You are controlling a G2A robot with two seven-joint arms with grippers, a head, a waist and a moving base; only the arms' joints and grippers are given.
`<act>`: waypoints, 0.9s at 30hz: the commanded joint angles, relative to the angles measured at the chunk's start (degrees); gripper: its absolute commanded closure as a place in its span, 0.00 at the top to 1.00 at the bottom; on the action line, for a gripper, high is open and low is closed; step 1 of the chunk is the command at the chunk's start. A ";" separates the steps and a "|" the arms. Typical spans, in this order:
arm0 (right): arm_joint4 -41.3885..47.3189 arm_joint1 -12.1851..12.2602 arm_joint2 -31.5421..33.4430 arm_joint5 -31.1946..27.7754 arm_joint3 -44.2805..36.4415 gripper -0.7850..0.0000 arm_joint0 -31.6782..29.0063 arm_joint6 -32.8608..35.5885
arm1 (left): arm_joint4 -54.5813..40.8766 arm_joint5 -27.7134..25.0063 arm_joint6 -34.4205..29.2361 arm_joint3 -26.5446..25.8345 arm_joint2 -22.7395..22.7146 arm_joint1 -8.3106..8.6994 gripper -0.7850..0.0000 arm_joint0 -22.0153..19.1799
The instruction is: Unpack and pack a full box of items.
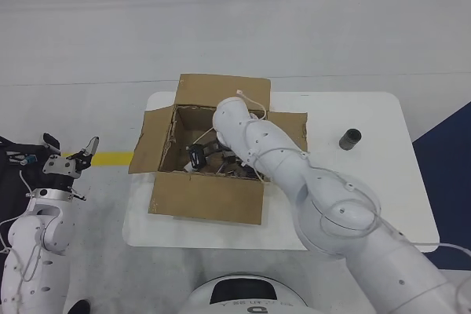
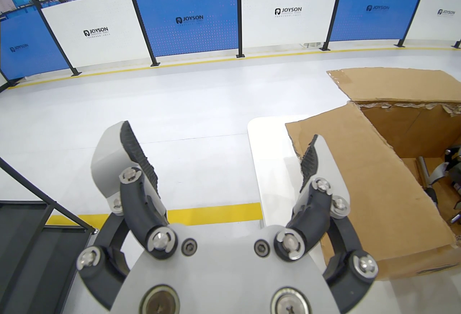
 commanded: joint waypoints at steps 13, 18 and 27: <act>0.20 -1.54 1.57 1.08 5.07 0.47 1.29 -8.55 | 0.00 0.00 0.00 0.00 0.00 0.00 1.00 0.00; 1.99 -0.44 2.94 0.32 7.26 0.46 3.08 -14.89 | 0.00 0.00 0.00 0.00 0.00 0.00 1.00 0.00; 5.81 1.00 5.04 -1.07 7.94 0.41 3.15 -17.35 | 0.00 0.00 0.00 0.00 0.00 0.00 1.00 0.00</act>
